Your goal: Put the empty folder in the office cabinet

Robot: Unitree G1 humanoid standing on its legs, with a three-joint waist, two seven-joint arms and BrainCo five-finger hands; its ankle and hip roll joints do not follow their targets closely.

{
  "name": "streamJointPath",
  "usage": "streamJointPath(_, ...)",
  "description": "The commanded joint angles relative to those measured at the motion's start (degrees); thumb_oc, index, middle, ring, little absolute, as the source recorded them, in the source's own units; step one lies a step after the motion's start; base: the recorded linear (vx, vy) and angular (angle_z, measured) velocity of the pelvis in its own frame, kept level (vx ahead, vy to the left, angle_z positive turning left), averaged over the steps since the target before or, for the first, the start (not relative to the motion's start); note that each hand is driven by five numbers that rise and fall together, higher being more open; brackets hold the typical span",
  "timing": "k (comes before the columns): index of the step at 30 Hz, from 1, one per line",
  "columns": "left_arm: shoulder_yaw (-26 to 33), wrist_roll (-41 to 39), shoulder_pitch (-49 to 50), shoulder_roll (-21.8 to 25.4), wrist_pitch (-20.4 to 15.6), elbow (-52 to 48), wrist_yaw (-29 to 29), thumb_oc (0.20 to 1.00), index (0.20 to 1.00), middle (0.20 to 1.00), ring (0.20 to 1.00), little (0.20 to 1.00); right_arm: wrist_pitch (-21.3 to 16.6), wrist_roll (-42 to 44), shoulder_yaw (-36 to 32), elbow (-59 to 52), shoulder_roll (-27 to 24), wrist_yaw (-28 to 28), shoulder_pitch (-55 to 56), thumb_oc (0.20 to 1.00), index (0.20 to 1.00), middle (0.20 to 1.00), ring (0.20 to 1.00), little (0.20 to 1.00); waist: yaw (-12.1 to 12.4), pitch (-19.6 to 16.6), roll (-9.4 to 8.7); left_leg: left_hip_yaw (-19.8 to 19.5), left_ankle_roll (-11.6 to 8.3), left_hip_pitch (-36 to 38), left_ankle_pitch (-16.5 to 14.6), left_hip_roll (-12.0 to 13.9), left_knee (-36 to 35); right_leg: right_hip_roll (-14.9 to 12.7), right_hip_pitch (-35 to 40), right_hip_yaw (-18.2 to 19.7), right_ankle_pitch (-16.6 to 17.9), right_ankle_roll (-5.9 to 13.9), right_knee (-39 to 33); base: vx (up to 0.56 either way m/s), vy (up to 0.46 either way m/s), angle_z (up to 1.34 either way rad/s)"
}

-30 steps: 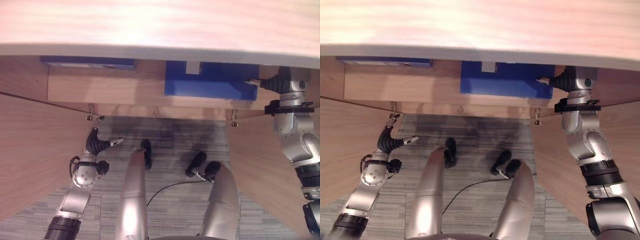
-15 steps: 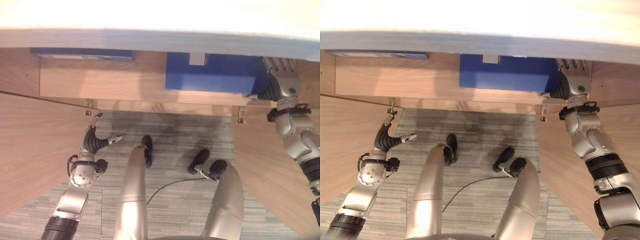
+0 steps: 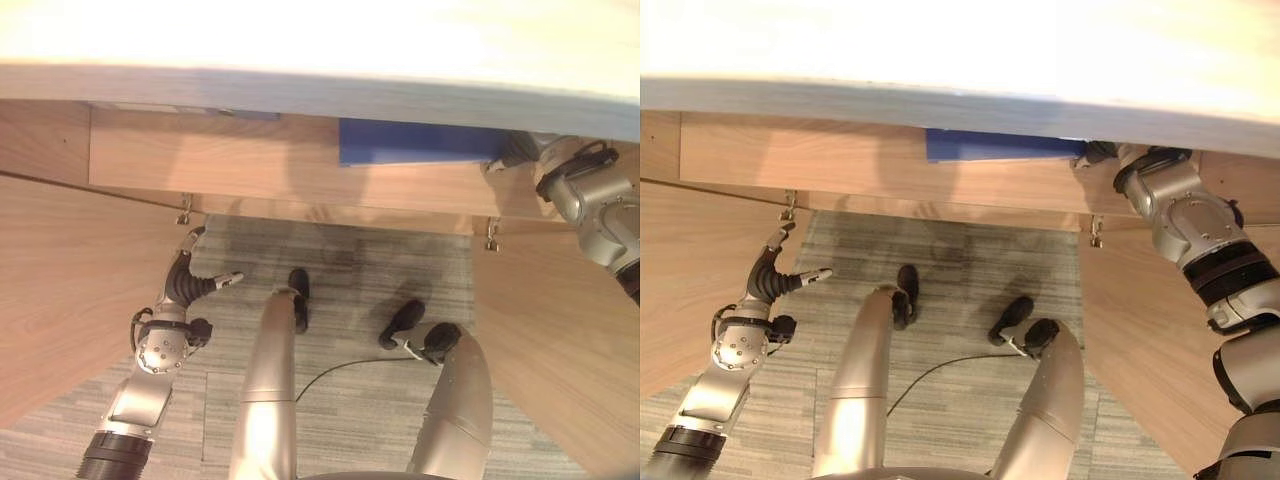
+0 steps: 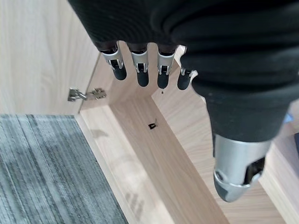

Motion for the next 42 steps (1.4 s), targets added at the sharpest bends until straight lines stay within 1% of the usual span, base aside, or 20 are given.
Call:
streamJointPath(1,2.31,-1.66,-0.16,0.62,-2.04,-0.66,0.33,1.0,1.0,1.0,1.0,1.0,5.49,4.29,0.81,11.09,3.78,0.69,-7.51,1.0,1.0,1.0,1.0,1.0,1.54,-0.2,0.46,-3.81,-3.67,0.86,1.48,1.47,-6.24,0.21,1.3,3.56,-0.25,2.75,-3.06,0.0,0.0,0.0)
streamJointPath(2,1.87,-2.34,-0.43,0.44,-2.13,-0.56,0.27,1.0,1.0,1.0,1.0,1.0,6.34,7.6,0.35,15.57,6.34,0.25,-9.04,1.0,1.0,1.0,1.0,1.0,1.7,0.04,0.74,-3.84,-3.62,0.76,1.61,1.37,-6.38,0.29,1.23,3.6,-0.1,2.74,-3.2,0.0,0.0,0.0)
streamJointPath(3,1.93,-2.42,-0.5,0.61,-2.16,-0.47,0.3,1.0,1.0,1.0,1.0,1.0,6.22,8.01,0.74,16.37,6.78,-0.15,-9.52,1.0,1.0,1.0,1.0,1.0,1.66,0.08,0.62,-3.85,-3.61,0.76,1.63,1.4,-6.4,0.32,1.25,3.57,-0.05,2.74,-3.26,0.0,0.0,0.0)
streamJointPath(5,0.71,-4.16,-1.47,0.4,-2.29,-0.46,0.28,1.0,1.0,1.0,1.0,1.0,6.99,12.27,1.64,24.8,12.4,-0.77,-13.74,1.0,1.0,1.0,1.0,1.0,2.69,0.55,1.0,-3.78,-3.54,0.29,1.98,1.09,-6.7,0.37,0.82,3.66,0.13,2.7,-3.36,-0.01,0.015,0.0)
streamJointPath(6,0.48,-4.39,-1.76,0.31,-2.33,-0.38,0.33,1.0,1.0,1.0,1.0,1.0,6.91,13.61,2.15,26.56,14.31,-1.15,-14.64,1.0,1.0,1.0,1.0,1.0,2.86,0.75,1.2,-3.74,-3.54,0.18,2.04,0.99,-6.75,0.46,0.6,3.77,0.18,2.7,-3.32,-0.02,0.037,-0.03)
streamJointPath(7,-0.07,-4.85,-2.55,0.11,-2.2,-0.16,0.47,1.0,1.0,1.0,1.0,1.0,6.58,14.32,3.1,27.21,17.54,-1.59,-15.89,1.0,1.0,1.0,1.0,1.0,3.11,0.99,1.43,-3.55,-3.45,0.0,2.11,0.88,-6.8,0.45,0.34,3.92,0.22,2.67,-3.18,-0.02,0.03,-0.04)
streamJointPath(9,-0.16,-5.04,-3.07,-0.03,-2.25,0.28,0.96,1.0,1.0,1.0,1.0,1.0,6.5,13.62,3.5,25.08,22.03,-1.83,-16.28,1.0,1.0,1.0,1.0,1.0,3.43,1.25,1.78,-3.51,-3.36,-0.22,2.18,0.52,-6.91,0.53,0.09,4.03,0.24,2.64,-3.09,0.0,0.0,0.0)
streamJointPath(13,-0.13,-5.13,-3.33,-0.13,-2.28,0.41,1.16,1.0,1.0,1.0,1.0,1.0,6.76,12.44,3.41,24.01,24.1,-1.44,-16.46,1.0,1.0,1.0,1.0,1.0,3.5,1.26,1.92,-3.48,-3.44,-0.42,2.27,0.34,-6.95,0.41,-0.13,4.05,0.19,2.65,-3.02,0.0,-0.002,0.0)
streamJointPath(14,-0.22,-5.39,-3.67,-0.12,-2.49,0.57,1.32,1.0,1.0,1.0,1.0,1.0,6.91,12.31,3.54,24.97,25.39,-1.32,-17.01,1.0,1.0,1.0,1.0,1.0,3.94,1.32,2.17,-3.44,-3.47,-0.48,2.43,0.21,-7.23,0.34,-0.26,4.13,0.21,2.73,-3.05,0.0,-0.004,0.06)
streamJointPath(18,-1.3,-5.82,-4.69,0.09,-2.83,0.7,1.7,1.0,1.0,1.0,1.0,1.0,6.45,15.24,3.71,30.42,28.42,-1.78,-18.04,1.0,1.0,1.0,1.0,1.0,4.93,1.74,2.67,-3.33,-3.37,-0.79,2.79,-0.26,-7.47,0.06,-0.59,4.38,0.33,2.95,-3.1,0.0,0.007,0.04)
streamJointPath(19,-1.72,-5.77,-4.97,0.29,-2.82,1.03,1.61,1.0,1.0,1.0,1.0,1.0,6.13,16.17,3.72,30.13,29.28,-1.65,-17.88,1.0,1.0,1.0,1.0,1.0,5.03,1.95,2.73,-3.15,-3.33,-0.83,2.85,-0.42,-7.46,0.08,-0.55,4.42,0.35,2.96,-3.06,0.0,0.022,0.07)
streamJointPath(23,-2.16,-6.0,-5.22,0.25,-2.73,1.37,1.58,1.0,1.0,1.0,1.0,1.0,6.23,15.81,3.62,28.79,29.53,-1.46,-17.9,1.0,1.0,1.0,1.0,1.0,5.05,2.29,2.81,-3.0,-3.33,-0.83,2.82,-0.42,-7.49,0.05,-0.57,4.53,0.44,3.0,-3.14,0.0,0.008,0.02)
streamJointPath(27,-2.43,-6.51,-5.8,-0.04,-3.11,1.21,1.92,1.0,1.0,1.0,1.0,1.0,6.37,15.0,3.79,30.23,28.14,-2.61,-18.93,1.0,1.0,1.0,1.0,1.0,5.22,2.6,3.17,-3.0,-3.29,-1.28,2.88,-0.66,-7.17,-0.17,-1.23,5.01,0.55,3.19,-2.75,0.0,0.0,0.0)
streamJointPath(32,-2.51,-6.69,-5.86,-0.07,-2.92,1.64,1.98,1.0,1.0,1.0,1.0,1.0,6.77,14.93,3.79,31.38,27.1,-3.41,-18.88,1.0,1.0,1.0,1.0,1.0,5.01,2.7,3.06,-2.62,-3.22,-0.97,2.97,-0.57,-7.46,-0.08,-1.04,5.09,0.74,3.17,-3.1,0.0,0.0,0.0)
streamJointPath(39,-2.58,-5.93,-6.39,-0.02,-2.22,2.73,1.26,1.0,1.0,1.0,1.0,1.0,7.8,13.59,2.67,30.62,26.71,-3.28,-17.2,1.0,1.0,1.0,1.0,1.0,4.42,2.29,2.91,-1.92,-3.52,1.92,3.7,-0.33,-10.16,0.68,1.89,4.33,1.7,3.71,-6.27,-0.01,0.0,0.0)
streamJointPath(40,-2.77,-6.02,-6.17,0.26,-2.28,2.98,0.91,1.0,1.0,1.0,1.0,1.0,7.87,13.36,2.19,29.86,26.8,-3.15,-16.76,1.0,1.0,1.0,1.0,1.0,4.36,2.3,3.11,-1.55,-3.64,3.52,4.1,-0.12,-11.33,0.99,3.56,4.02,2.02,3.85,-7.62,-0.04,0.003,0.01)
streamJointPath(42,-2.58,-6.0,-6.05,0.48,-2.28,2.98,0.74,1.0,1.0,1.0,1.0,1.0,7.77,13.41,1.86,29.38,26.67,-3.17,-16.71,1.0,1.0,1.0,1.0,1.0,4.36,2.34,3.27,-1.4,-3.66,4.11,4.17,-0.08,-11.83,1.18,4.12,3.96,2.12,3.92,-8.16,-0.02,0.005,0.0)
